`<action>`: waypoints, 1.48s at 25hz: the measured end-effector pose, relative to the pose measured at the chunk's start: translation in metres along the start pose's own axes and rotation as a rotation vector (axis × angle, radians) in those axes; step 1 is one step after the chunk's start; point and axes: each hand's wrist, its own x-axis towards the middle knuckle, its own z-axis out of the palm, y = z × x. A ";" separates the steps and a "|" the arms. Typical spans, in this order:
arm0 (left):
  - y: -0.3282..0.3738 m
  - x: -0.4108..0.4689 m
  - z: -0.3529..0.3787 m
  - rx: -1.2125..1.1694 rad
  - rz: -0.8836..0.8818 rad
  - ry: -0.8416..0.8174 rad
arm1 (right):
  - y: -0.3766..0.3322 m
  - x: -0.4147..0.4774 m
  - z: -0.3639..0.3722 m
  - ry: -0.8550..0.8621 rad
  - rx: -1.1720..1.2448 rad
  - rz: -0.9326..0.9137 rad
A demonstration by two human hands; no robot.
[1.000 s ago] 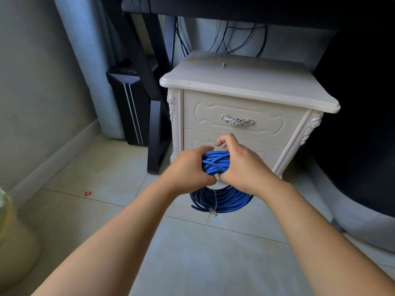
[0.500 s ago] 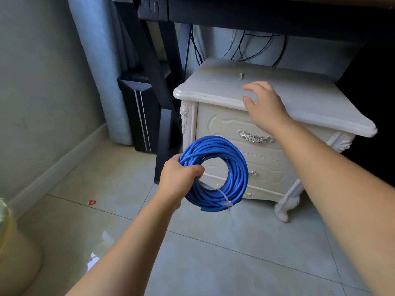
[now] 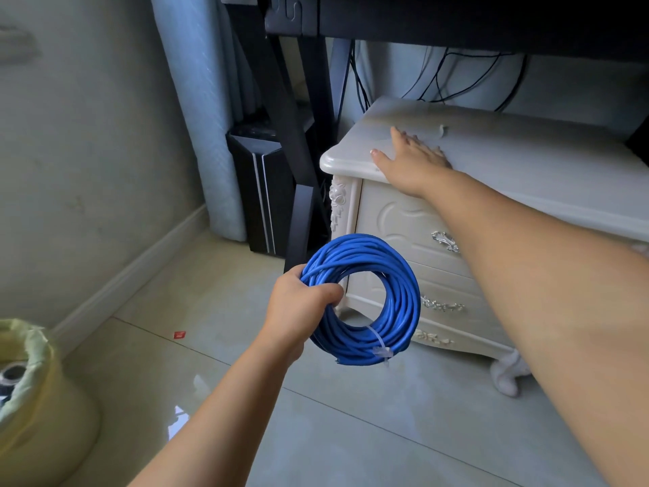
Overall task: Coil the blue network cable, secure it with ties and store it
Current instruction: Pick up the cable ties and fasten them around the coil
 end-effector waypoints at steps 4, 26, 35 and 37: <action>-0.002 0.000 -0.008 0.024 -0.019 0.009 | 0.000 -0.002 0.001 0.070 -0.003 -0.021; 0.010 -0.033 -0.013 -0.016 -0.034 0.005 | 0.007 -0.079 -0.012 0.698 0.441 -0.158; 0.008 -0.067 0.009 -0.097 -0.087 -0.034 | 0.007 -0.283 -0.055 0.337 1.227 -0.183; 0.010 -0.081 0.019 -0.126 -0.087 -0.057 | 0.013 -0.301 -0.043 0.263 1.161 -0.113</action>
